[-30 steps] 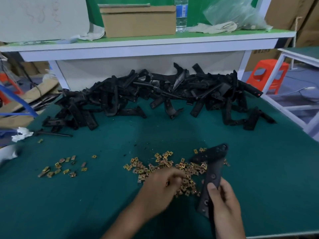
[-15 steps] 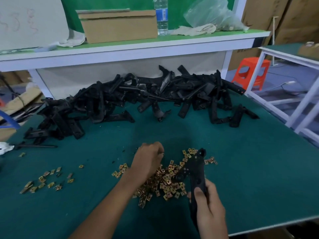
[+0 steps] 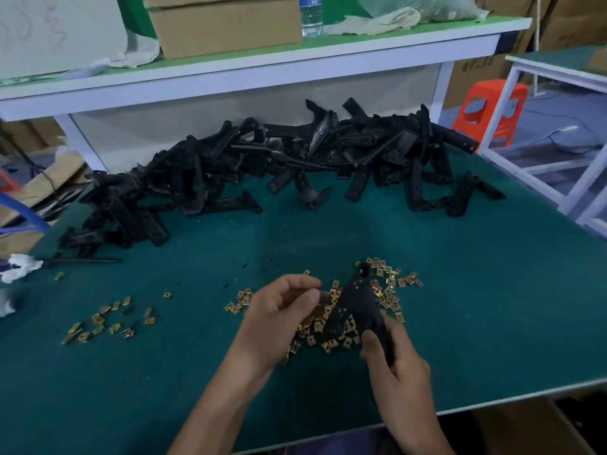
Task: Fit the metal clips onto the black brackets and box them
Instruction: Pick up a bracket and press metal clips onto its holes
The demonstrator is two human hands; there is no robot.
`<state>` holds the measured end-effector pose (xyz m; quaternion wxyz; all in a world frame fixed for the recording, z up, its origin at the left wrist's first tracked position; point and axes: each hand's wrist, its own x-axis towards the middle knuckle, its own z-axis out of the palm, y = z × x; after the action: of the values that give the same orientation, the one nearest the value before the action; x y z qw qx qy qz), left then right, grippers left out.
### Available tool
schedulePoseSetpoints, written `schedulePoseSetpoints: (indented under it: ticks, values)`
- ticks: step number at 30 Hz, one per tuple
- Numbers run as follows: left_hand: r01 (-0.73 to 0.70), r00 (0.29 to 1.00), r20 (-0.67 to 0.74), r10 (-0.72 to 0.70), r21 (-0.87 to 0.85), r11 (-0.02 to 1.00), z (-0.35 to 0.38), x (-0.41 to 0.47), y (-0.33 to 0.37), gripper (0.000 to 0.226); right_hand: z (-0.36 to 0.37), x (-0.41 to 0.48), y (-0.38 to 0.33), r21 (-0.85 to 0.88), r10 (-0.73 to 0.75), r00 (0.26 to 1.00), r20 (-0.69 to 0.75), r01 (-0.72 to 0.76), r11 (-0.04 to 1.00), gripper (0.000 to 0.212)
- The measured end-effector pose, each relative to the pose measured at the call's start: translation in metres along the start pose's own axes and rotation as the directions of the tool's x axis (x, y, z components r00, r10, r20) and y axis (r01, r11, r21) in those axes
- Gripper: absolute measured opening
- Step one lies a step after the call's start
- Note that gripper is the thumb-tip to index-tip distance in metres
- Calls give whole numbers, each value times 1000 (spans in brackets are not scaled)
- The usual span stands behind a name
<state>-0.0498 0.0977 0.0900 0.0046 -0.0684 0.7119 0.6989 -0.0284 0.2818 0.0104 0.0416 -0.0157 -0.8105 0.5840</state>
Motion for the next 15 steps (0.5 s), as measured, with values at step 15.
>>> schedulePoseSetpoints:
  ticks: [15]
  values:
    - [80, 997, 23, -76, -258, 963, 6, -15, -1, 17, 3, 2, 2, -25, -90, 996, -19, 89, 996, 33]
